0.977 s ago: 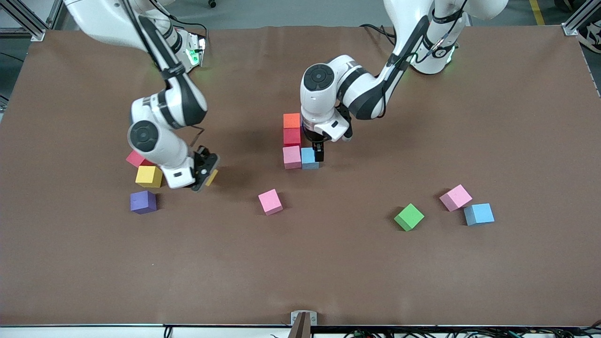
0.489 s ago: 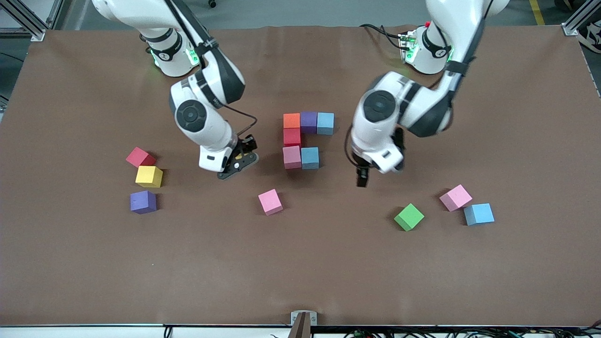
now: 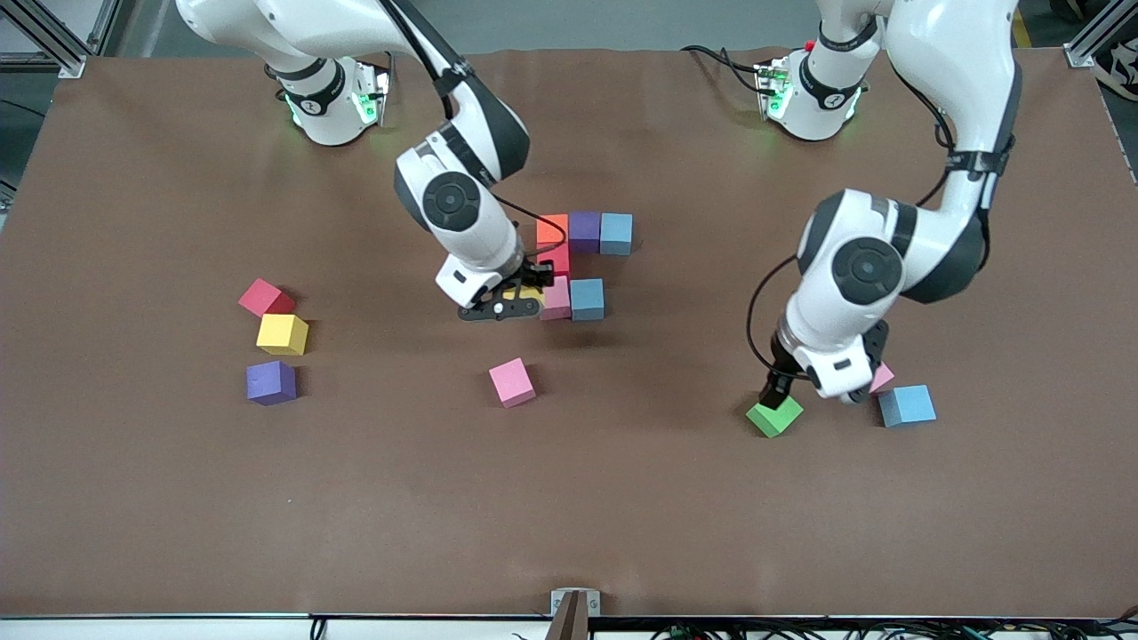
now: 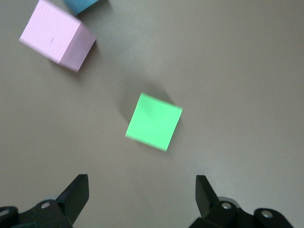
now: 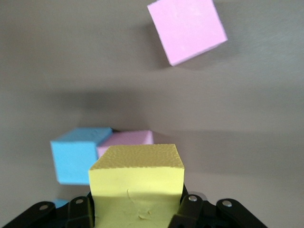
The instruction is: Arrange 11 blocks into digit 3
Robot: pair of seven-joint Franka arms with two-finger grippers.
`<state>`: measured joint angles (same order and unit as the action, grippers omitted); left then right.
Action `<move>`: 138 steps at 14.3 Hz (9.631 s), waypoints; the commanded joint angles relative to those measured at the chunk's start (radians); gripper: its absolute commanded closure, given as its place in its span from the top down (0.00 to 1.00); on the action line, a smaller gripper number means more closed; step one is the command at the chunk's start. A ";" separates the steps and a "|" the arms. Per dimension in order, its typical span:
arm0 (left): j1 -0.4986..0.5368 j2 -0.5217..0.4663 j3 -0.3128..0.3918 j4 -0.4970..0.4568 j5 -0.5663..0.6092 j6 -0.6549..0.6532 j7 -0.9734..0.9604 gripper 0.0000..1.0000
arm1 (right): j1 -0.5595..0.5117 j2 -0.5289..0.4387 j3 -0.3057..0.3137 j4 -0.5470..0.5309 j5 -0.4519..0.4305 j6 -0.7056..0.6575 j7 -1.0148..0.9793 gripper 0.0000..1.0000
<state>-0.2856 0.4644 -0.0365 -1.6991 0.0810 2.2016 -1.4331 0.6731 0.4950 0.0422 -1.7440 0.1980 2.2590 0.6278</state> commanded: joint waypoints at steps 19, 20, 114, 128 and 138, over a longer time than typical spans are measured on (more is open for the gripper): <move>0.080 0.275 -0.011 0.208 -0.049 0.000 0.352 0.99 | 0.026 0.260 -0.035 0.262 -0.091 -0.006 0.193 0.30; 0.080 0.280 -0.013 0.207 -0.049 0.015 0.352 0.99 | 0.025 0.266 -0.035 0.270 -0.091 -0.004 0.193 0.30; -0.268 0.076 -0.177 -0.220 0.010 0.268 -1.001 1.00 | -0.093 0.358 -0.010 0.345 -0.166 0.057 -0.474 0.52; -0.097 -0.173 -0.184 -0.205 -0.007 0.015 -0.467 1.00 | -0.066 0.359 -0.010 0.382 -0.144 0.045 -0.125 0.23; 0.170 -0.063 -0.175 -0.123 0.008 0.010 0.199 1.00 | -0.023 0.381 -0.012 0.373 -0.129 -0.016 -0.031 0.24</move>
<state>-0.1709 0.3674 -0.2046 -1.8534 0.0712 2.2311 -1.3549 0.6485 0.8749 0.0293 -1.3570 0.0644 2.2779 0.5819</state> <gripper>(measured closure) 0.000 0.441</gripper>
